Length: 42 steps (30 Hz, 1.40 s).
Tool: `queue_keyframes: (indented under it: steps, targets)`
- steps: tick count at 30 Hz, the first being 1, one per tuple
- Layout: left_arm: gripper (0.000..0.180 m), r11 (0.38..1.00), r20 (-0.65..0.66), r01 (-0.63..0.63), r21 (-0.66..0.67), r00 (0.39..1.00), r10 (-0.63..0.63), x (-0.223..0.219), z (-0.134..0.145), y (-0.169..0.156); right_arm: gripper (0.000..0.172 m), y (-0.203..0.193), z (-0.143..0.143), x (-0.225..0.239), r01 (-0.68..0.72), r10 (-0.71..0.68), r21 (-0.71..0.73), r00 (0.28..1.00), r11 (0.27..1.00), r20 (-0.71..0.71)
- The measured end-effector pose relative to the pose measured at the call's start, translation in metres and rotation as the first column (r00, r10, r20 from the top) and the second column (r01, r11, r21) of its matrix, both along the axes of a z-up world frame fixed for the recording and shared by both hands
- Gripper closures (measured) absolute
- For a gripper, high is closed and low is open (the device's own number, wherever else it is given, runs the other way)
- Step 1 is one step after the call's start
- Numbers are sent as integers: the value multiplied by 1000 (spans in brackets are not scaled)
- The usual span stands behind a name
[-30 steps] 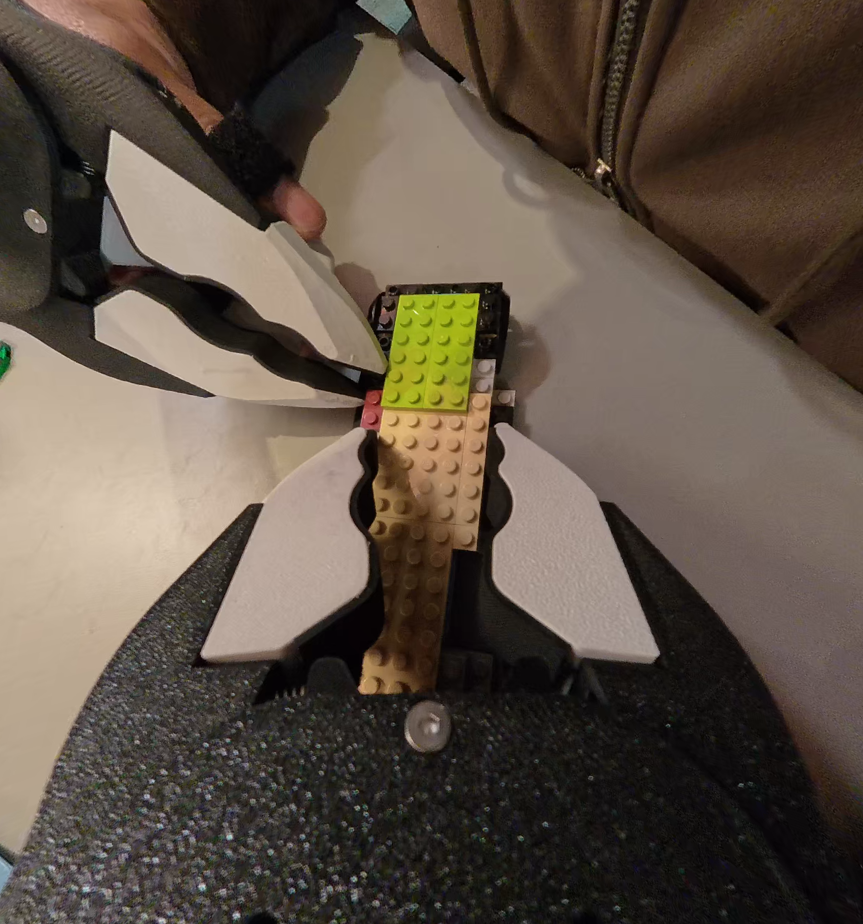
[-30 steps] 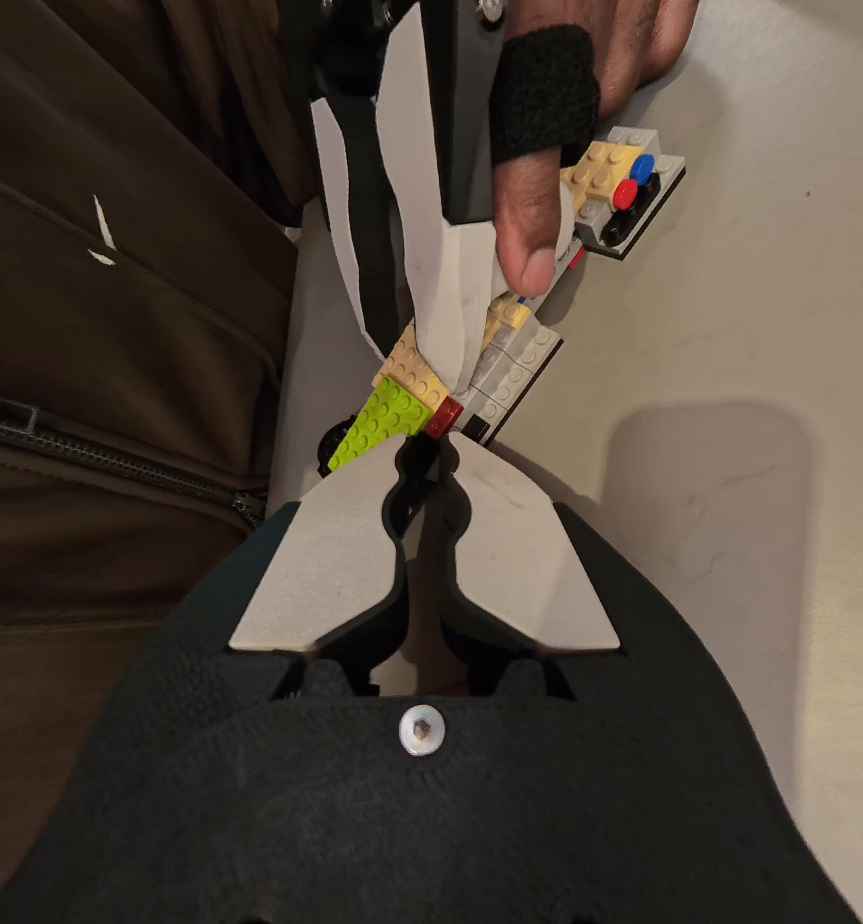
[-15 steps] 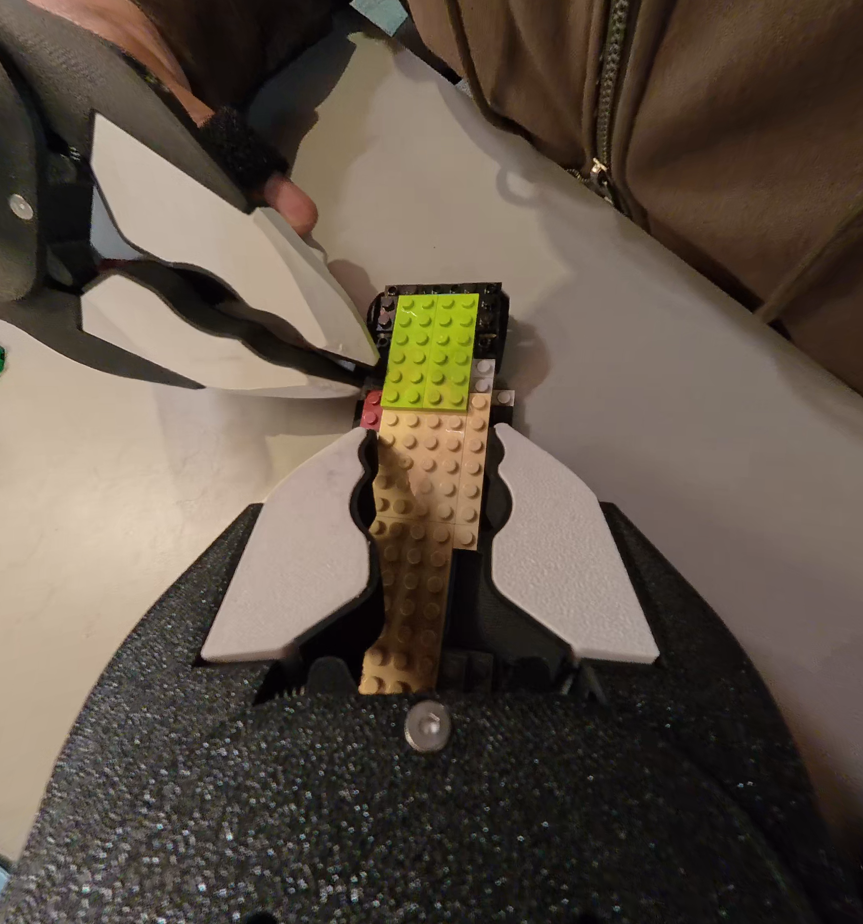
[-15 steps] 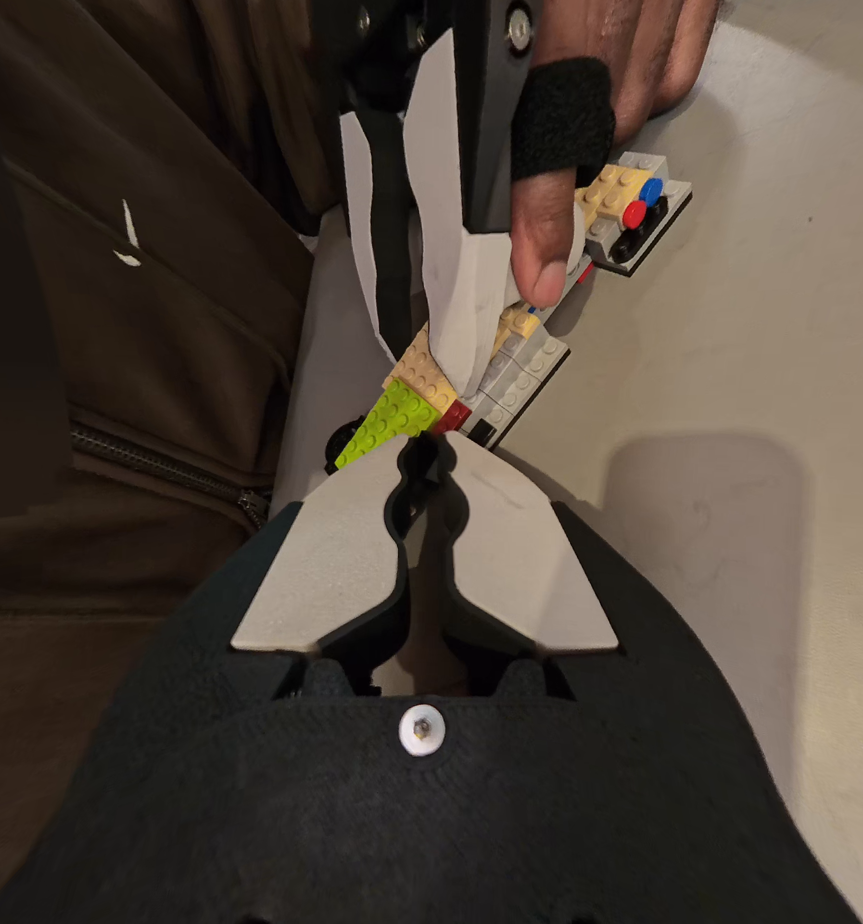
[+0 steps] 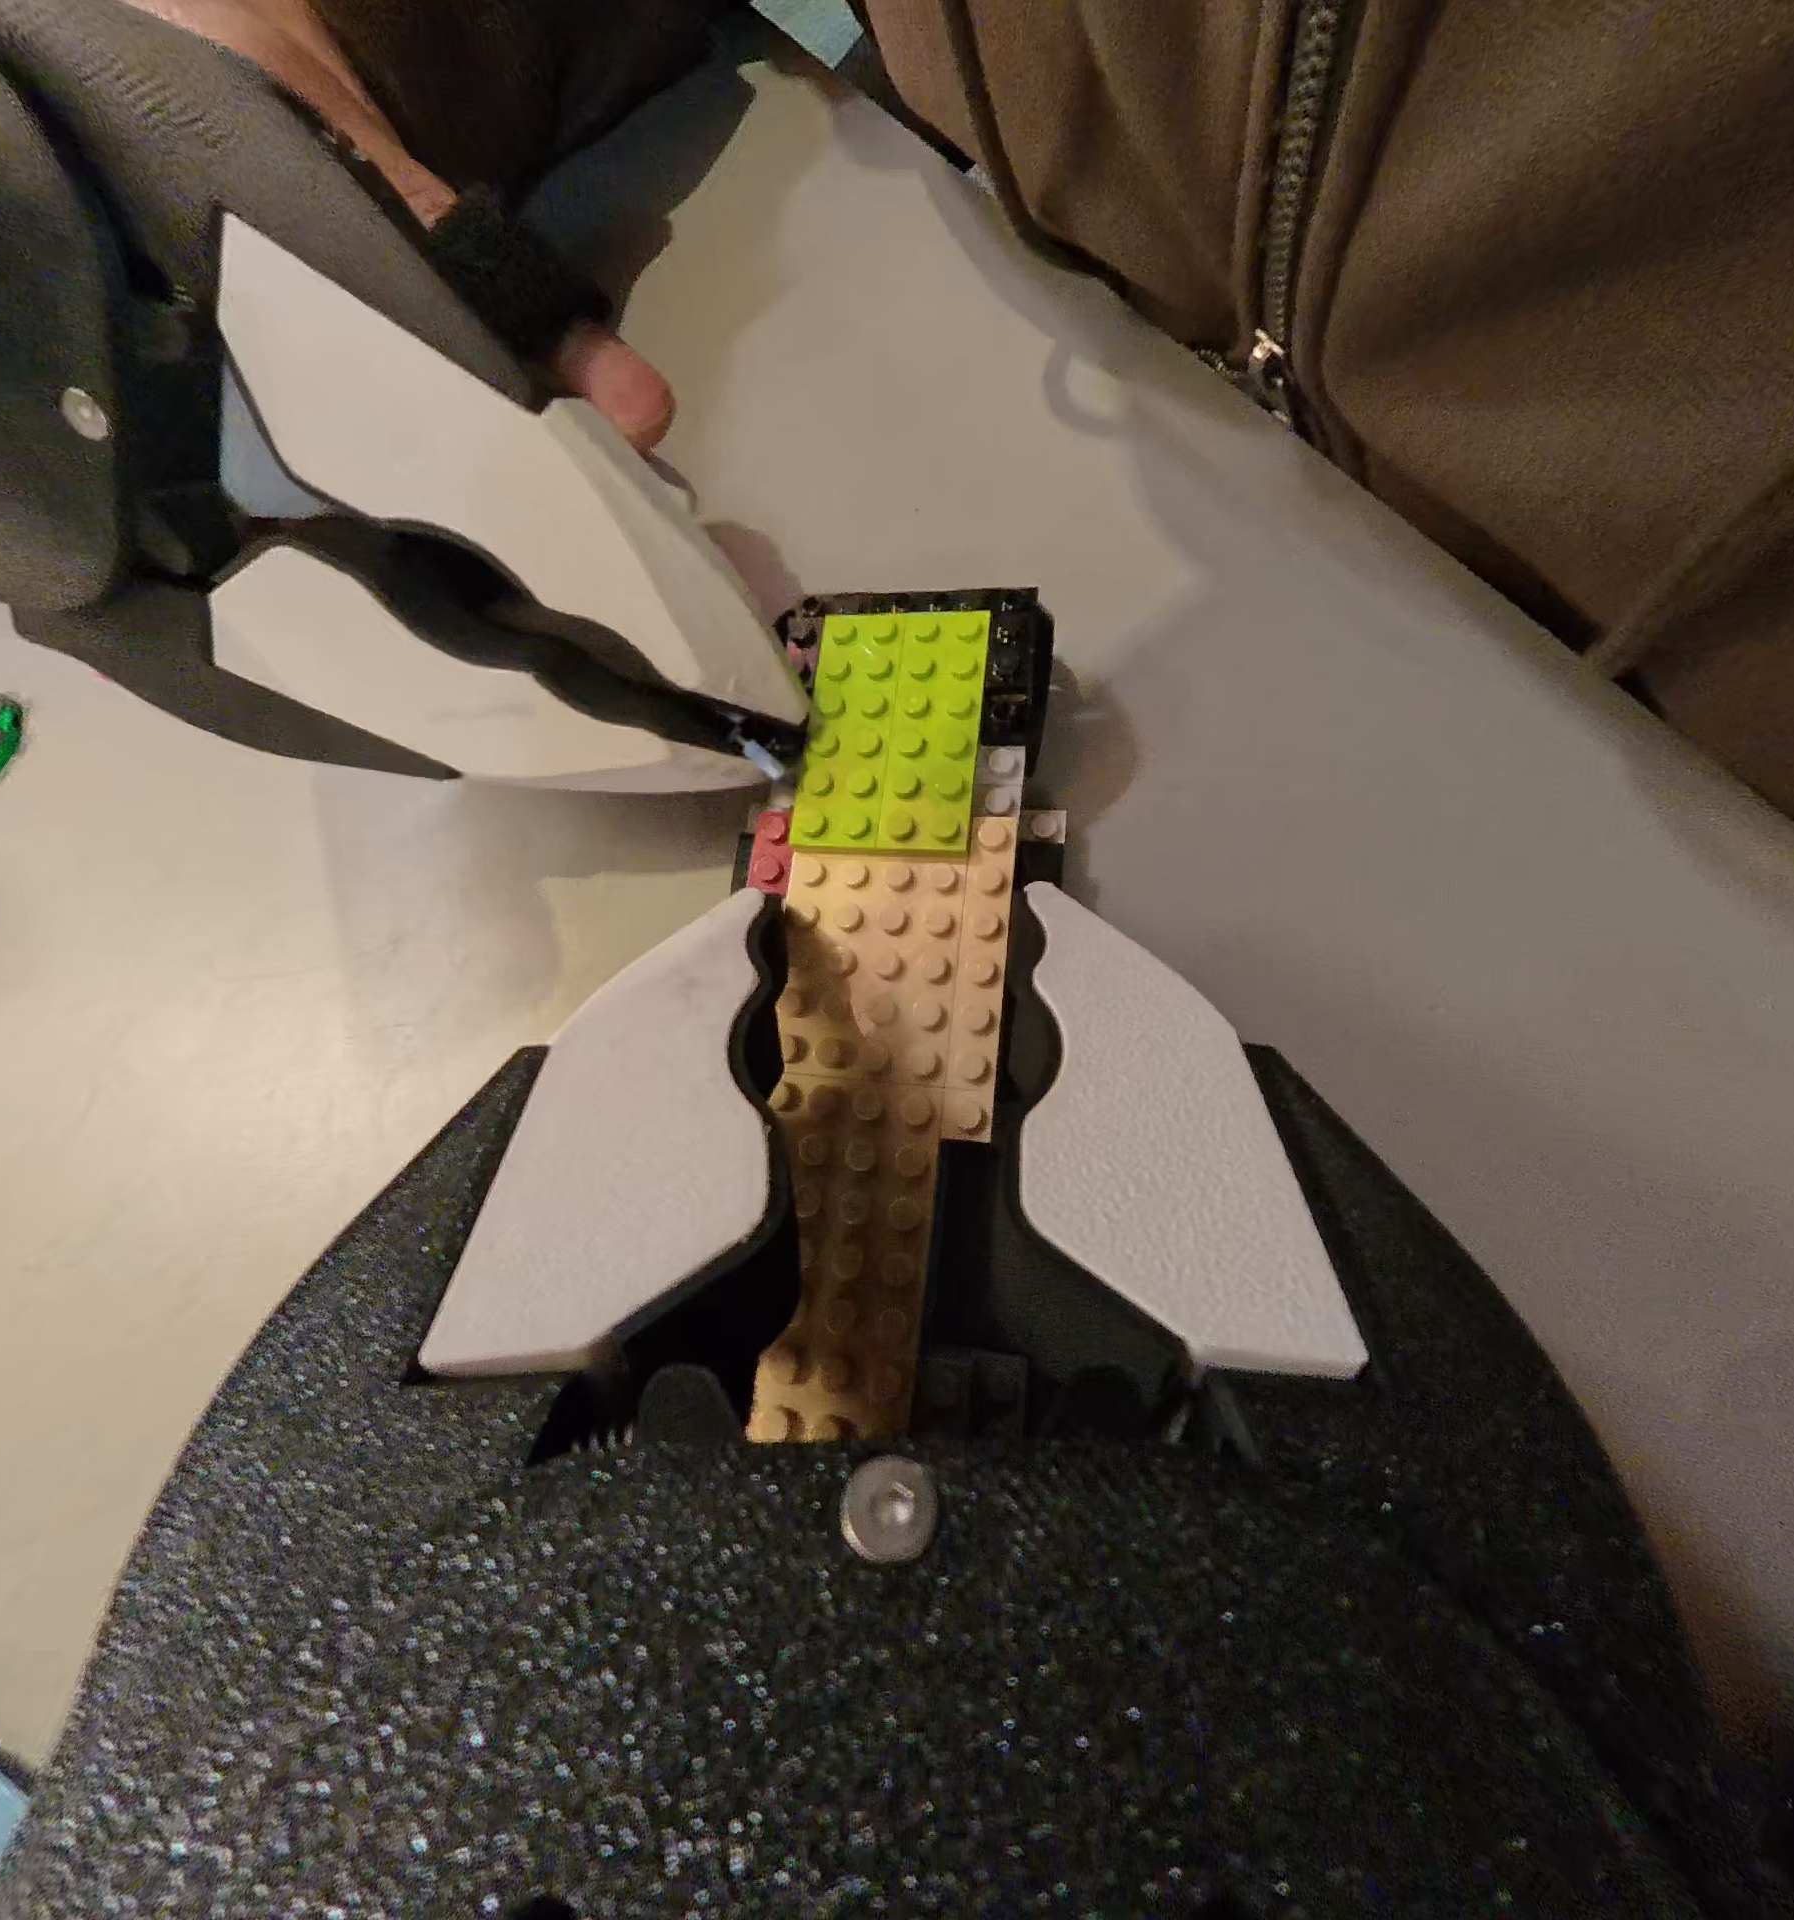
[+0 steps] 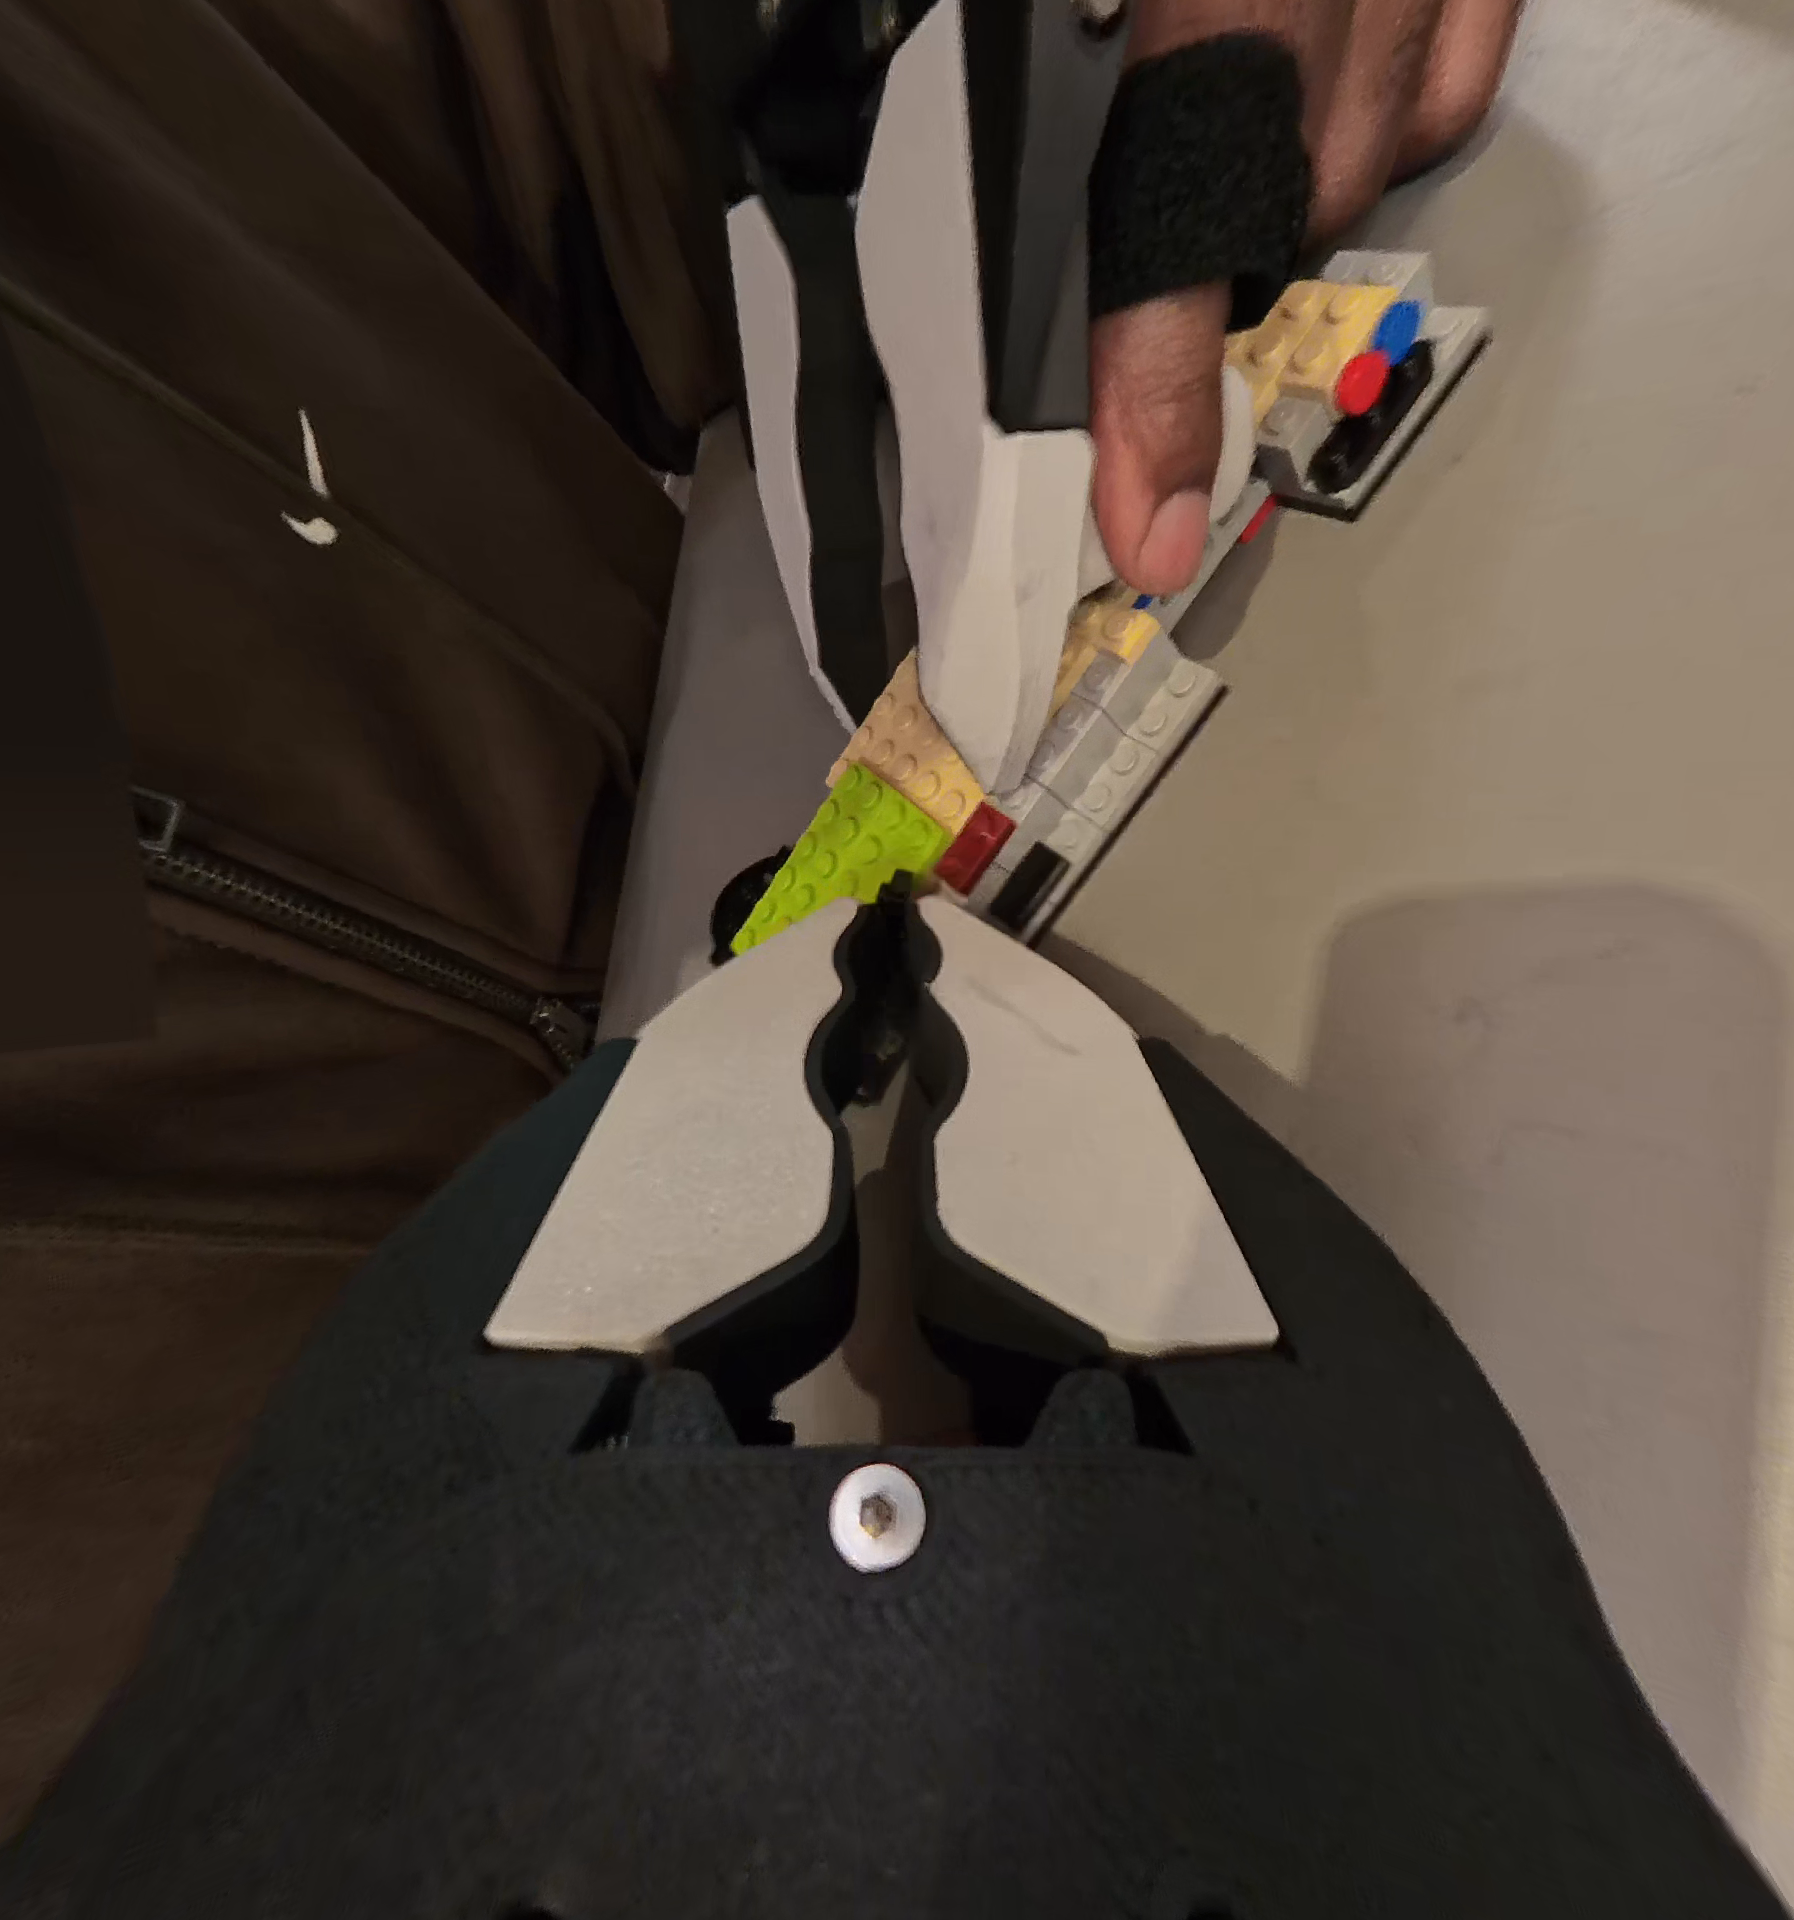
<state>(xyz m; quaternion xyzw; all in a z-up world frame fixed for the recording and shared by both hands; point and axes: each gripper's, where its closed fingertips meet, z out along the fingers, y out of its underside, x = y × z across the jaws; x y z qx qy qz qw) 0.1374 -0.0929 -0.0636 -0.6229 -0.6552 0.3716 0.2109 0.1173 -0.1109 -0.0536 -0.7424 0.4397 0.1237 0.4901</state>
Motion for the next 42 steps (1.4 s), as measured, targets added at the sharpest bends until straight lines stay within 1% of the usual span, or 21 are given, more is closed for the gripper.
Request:
queue_keyframes:
  steps: [6, 11, 16, 18, 21, 23, 24, 26, 27, 28, 30, 32, 33, 34, 35, 37, 38, 40, 42]
  targets:
    - [140, 1000, 0, -3, 0, 1000, 3, 1, 0, 0, 167, 1, -1, 0, -8, 7, -7, 1000, 1000, -1]
    - [140, 1000, 0, -15, 0, 1000, 15, 1, 0, -2, 167, -4, 6, 8, 52, -51, -12, 998, 999, 41]
    - [140, 1000, 0, -21, 2, 1000, 21, 2, 0, -2, 168, -18, 16, 12, 176, -171, -59, 981, 983, 87]
    - [140, 1000, 0, -28, 2, 1000, 28, 2, 0, -3, 168, -25, 20, 8, 251, -242, -90, 965, 964, 104]
    - [140, 999, -1, -36, 6, 999, 36, 3, 0, -4, 167, -38, 39, -8, 385, -371, -103, 919, 917, 136]
    - [140, 999, -1, -39, 8, 999, 39, 3, 1, -4, 167, -57, 57, -24, 488, -467, -119, 868, 865, 171]
    - [140, 999, -1, -40, 8, 999, 40, 3, 1, -4, 167, -72, 67, -33, 546, -519, -134, 833, 827, 192]
    - [140, 999, -1, -42, 9, 999, 42, 3, 0, -4, 167, -109, 85, -55, 667, -623, -188, 743, 721, 247]
    - [140, 999, -1, -45, 10, 999, 45, 3, 1, -4, 167, -132, 93, -68, 729, -672, -223, 684, 648, 284]
    - [140, 999, -1, -48, 11, 999, 48, 3, 1, -4, 167, -156, 99, -83, 786, -717, -265, 619, 559, 322]
    - [140, 999, -1, -51, 12, 999, 51, 3, 1, -5, 167, -203, 100, -118, 862, -788, -358, 486, 359, 378]
    - [140, 998, -2, -55, 14, 998, 55, 3, 1, -5, 167, -240, 89, -152, 872, -834, -456, 379, 177, 400]
    - [140, 998, -2, -58, 15, 998, 58, 3, 1, -6, 167, -254, 83, -165, 862, -849, -496, 338, 106, 406]
    - [140, 998, -2, -61, 16, 998, 61, 3, 1, -6, 164, -264, 76, -175, 848, -860, -527, 306, 51, 409]
    - [140, 998, -3, -62, 16, 998, 62, 3, 1, -6, 157, -270, 69, -180, 834, -869, -551, 288, 20, 403]
    - [140, 998, -3, -68, 17, 998, 68, 4, 1, -7, 146, -272, 60, -182, 819, -877, -574, 287, 17, 384]
    - [140, 997, -3, -72, 18, 997, 72, 4, 1, -7, 145, -271, 59, -181, 815, -874, -579, 295, 19, 387]
    - [140, 997, -3, -78, 18, 997, 78, 4, 1, -7, 143, -265, 60, -177, 806, -859, -592, 321, 26, 399]
    - [140, 997, -3, -81, 21, 997, 81, 4, 1, -7, 139, -253, 64, -169, 803, -834, -592, 372, 70, 406]
